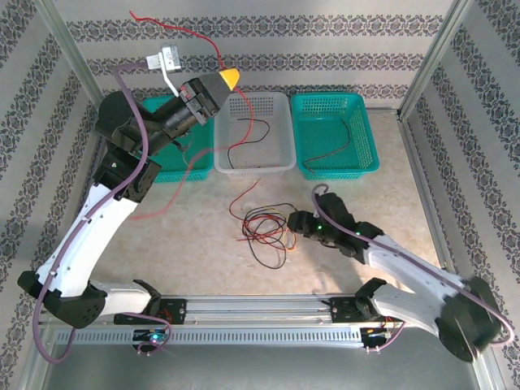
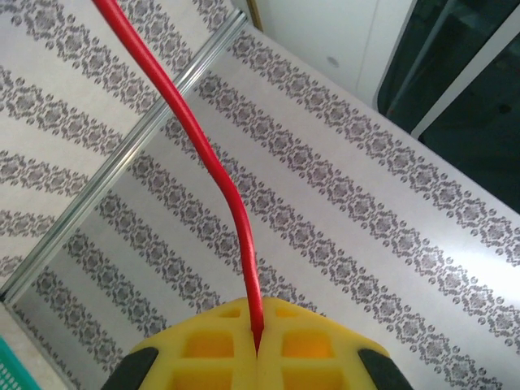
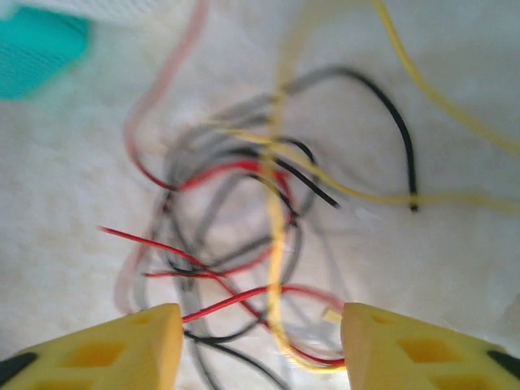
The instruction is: Untangle the cables
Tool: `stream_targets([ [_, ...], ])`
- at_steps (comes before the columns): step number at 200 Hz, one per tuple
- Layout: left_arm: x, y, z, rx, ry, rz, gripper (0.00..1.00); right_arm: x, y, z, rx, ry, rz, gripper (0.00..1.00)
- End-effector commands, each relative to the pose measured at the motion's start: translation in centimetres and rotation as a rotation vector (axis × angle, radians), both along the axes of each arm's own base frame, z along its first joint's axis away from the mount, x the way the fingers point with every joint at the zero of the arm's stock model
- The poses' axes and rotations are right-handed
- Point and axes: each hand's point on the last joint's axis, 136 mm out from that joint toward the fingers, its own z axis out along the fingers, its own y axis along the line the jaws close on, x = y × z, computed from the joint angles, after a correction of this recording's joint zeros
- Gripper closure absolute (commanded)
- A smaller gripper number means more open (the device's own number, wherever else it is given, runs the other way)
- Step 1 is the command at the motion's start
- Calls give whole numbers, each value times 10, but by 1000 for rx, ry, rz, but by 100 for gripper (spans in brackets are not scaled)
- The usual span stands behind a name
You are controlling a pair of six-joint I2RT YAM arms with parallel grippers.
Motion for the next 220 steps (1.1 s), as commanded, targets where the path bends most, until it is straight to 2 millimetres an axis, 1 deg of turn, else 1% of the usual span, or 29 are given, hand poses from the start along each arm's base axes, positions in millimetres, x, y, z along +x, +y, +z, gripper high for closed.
stream_targets([
  [1,11,-9,-27,37,84,-35,100,4,-12,75,-46,-214,40,37],
  [14,16,-14,-39,43,124,-55,100,-2,-9,117,-29,-314,88,31],
  [28,19,-20,-49,54,152,-86,100,-8,-2,159,-8,-410,147,30],
  [33,19,-22,-53,57,161,-95,100,-11,1,175,2,-448,167,29],
  [34,19,-22,-53,58,161,-96,100,-12,2,182,6,-463,174,29],
  [35,20,-22,-54,58,164,-97,100,-12,2,182,6,-463,174,29],
  [50,21,-25,-61,59,185,-106,100,-17,11,222,29,-561,218,28],
  [64,22,-28,-64,58,198,-131,100,-19,21,254,56,-628,260,28],
  [76,22,-31,-66,48,209,-154,100,-18,31,276,77,-672,297,28],
  [84,22,-33,-67,41,216,-166,100,-16,37,287,88,-697,315,28],
  [97,23,-34,-68,36,224,-176,100,-12,45,298,88,-723,339,29],
  [113,24,-36,-71,37,232,-185,100,-4,57,305,90,-733,367,31],
  [128,21,-37,-72,43,231,-201,100,0,67,311,100,-737,389,38],
  [141,20,-38,-74,50,234,-207,100,1,73,314,119,-744,409,41],
  [156,20,-38,-78,54,248,-207,100,0,79,318,142,-755,427,41],
  [181,19,-39,-80,51,252,-219,100,-4,84,322,175,-770,448,40],
  [200,18,-40,-79,48,248,-233,100,0,85,319,169,-765,442,48],
  [214,19,-40,-77,46,244,-233,100,1,85,317,169,-767,438,61],
  [220,19,-40,-77,47,243,-232,100,2,85,316,166,-765,437,65],
])
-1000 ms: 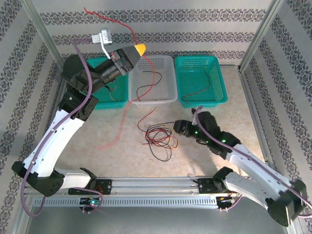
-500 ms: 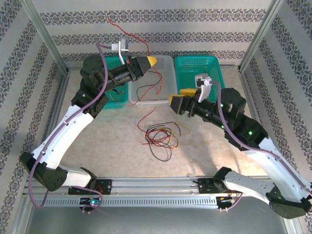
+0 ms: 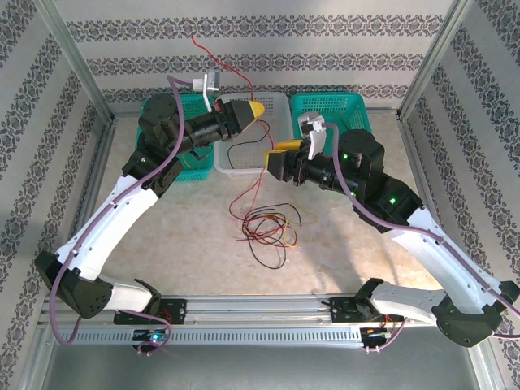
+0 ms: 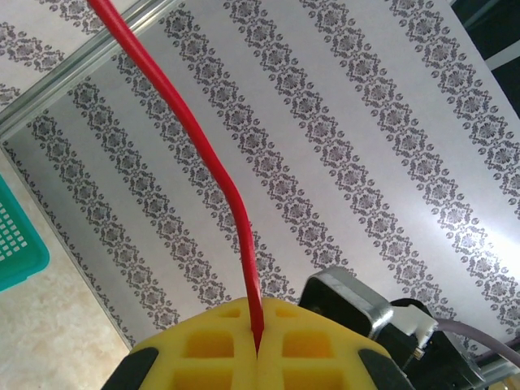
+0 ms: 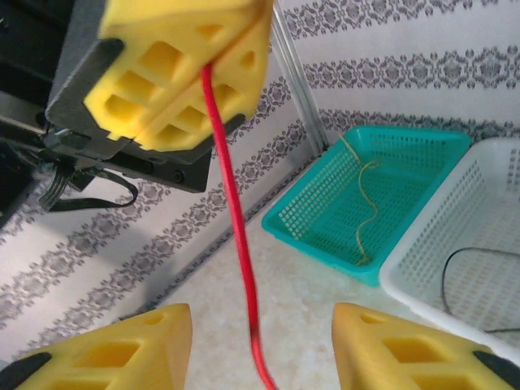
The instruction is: Untangle the cables
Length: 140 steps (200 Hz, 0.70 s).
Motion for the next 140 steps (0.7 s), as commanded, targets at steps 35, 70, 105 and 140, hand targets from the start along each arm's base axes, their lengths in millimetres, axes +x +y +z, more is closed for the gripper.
stream_targets([
  [35,-5,1,17,-40,-55,-28,100,-1,7,11,38,-42,20,67],
  [70,-5,2,16,-40,-54,-29,100,7,12,4,23,-22,15,68],
  [105,-3,5,12,-10,-56,4,100,3,10,-2,27,-14,19,95],
  [140,5,9,-3,58,-38,63,100,-2,-3,1,27,-28,-14,100],
])
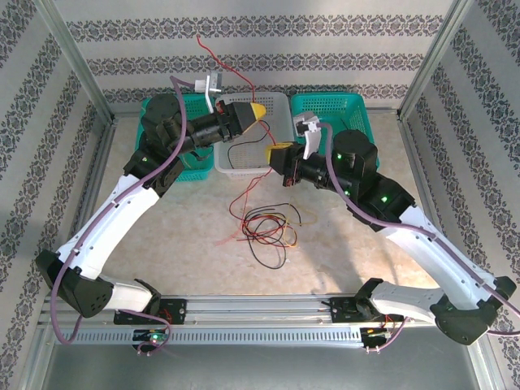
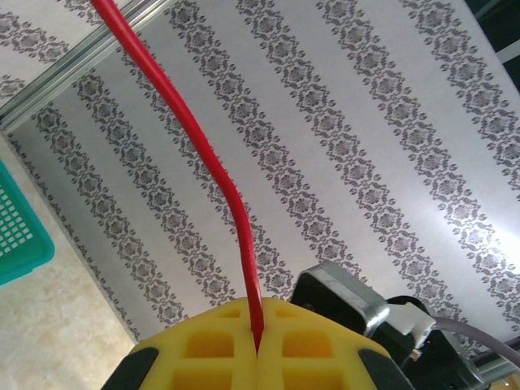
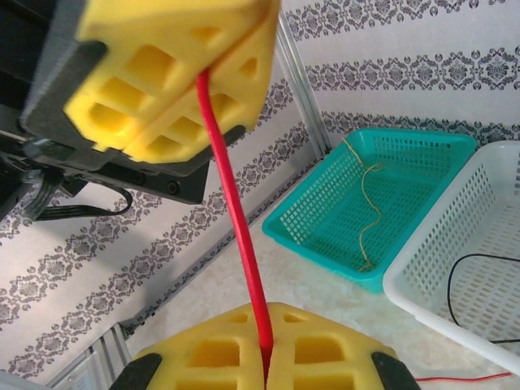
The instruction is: Untangle the cables
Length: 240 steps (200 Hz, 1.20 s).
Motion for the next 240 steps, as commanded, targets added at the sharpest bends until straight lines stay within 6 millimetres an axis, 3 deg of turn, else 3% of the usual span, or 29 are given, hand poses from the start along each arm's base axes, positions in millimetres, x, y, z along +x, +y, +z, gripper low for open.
stream_targets([
  [1,4,11,5,35,-50,66,99,-9,-9,9,16,-25,-15,100],
  [8,7,13,-1,58,-48,88,92,-9,-12,9,10,-27,-23,100],
  [34,16,22,-22,125,-27,173,40,-3,-21,12,-5,-24,-71,100],
  [53,17,27,-32,155,-38,206,21,9,-31,15,-8,-11,-126,100],
  [64,16,31,-38,180,-49,224,0,19,-39,17,-12,2,-164,100],
  [132,-2,64,-104,381,-51,333,1,123,-127,29,-60,94,-482,100],
  [174,-12,76,-121,430,-50,354,1,193,-186,29,-148,113,-670,100],
  [204,-10,78,-138,451,-16,364,1,234,-209,-11,-236,234,-735,100],
  [232,-8,77,-152,471,10,357,0,260,-224,-71,-316,377,-771,100],
  [240,-8,75,-157,475,16,347,5,264,-228,-85,-331,407,-779,100],
])
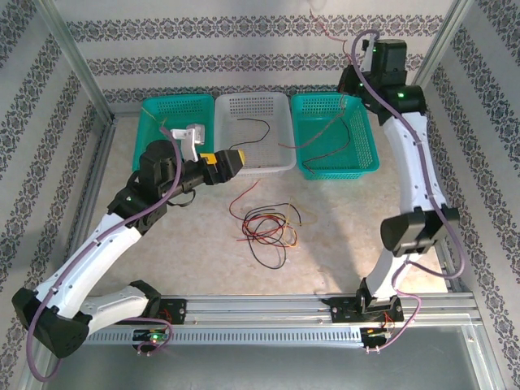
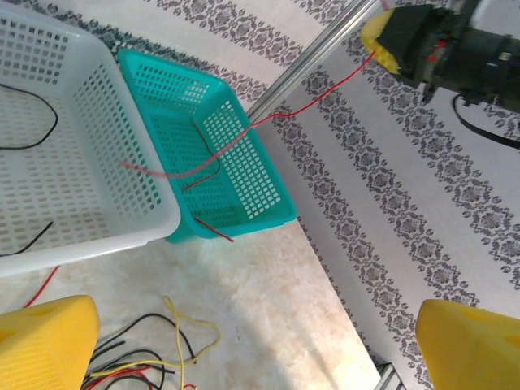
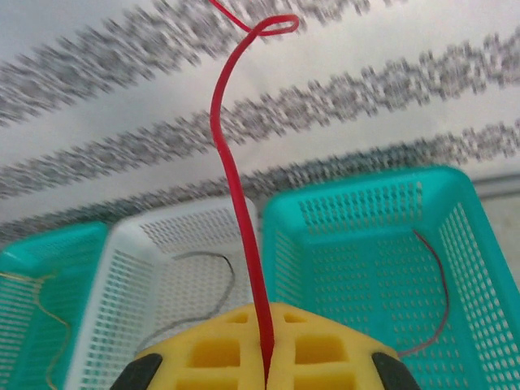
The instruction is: Untangle the cables
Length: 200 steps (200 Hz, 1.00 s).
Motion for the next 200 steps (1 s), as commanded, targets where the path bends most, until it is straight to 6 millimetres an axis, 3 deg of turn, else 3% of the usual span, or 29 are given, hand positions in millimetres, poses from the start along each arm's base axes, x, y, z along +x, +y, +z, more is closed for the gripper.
stream_targets([
  [1,2,4,-15,36,21,8,5,6,-16,-50,-51,152,-46,100],
  [27,2,1,-30,41,57,-9,11,14,-32,-91,-83,239,-90,100],
  [55,3,-1,-36,44,72,-15,12,16,-52,-119,-127,302,-130,100],
  [91,4,-2,-39,44,79,-16,13,5,-95,-129,-290,371,-258,100],
  [130,6,-4,-45,44,89,-18,13,2,-93,-143,-288,429,-213,100],
  [161,6,-4,-48,53,93,-19,13,3,-75,-159,-249,451,-153,100],
  [185,5,-2,-50,67,92,-17,13,0,-66,-170,-283,479,-137,83],
  [200,5,-1,-53,68,96,-13,12,-4,-69,-168,-295,479,-156,63],
])
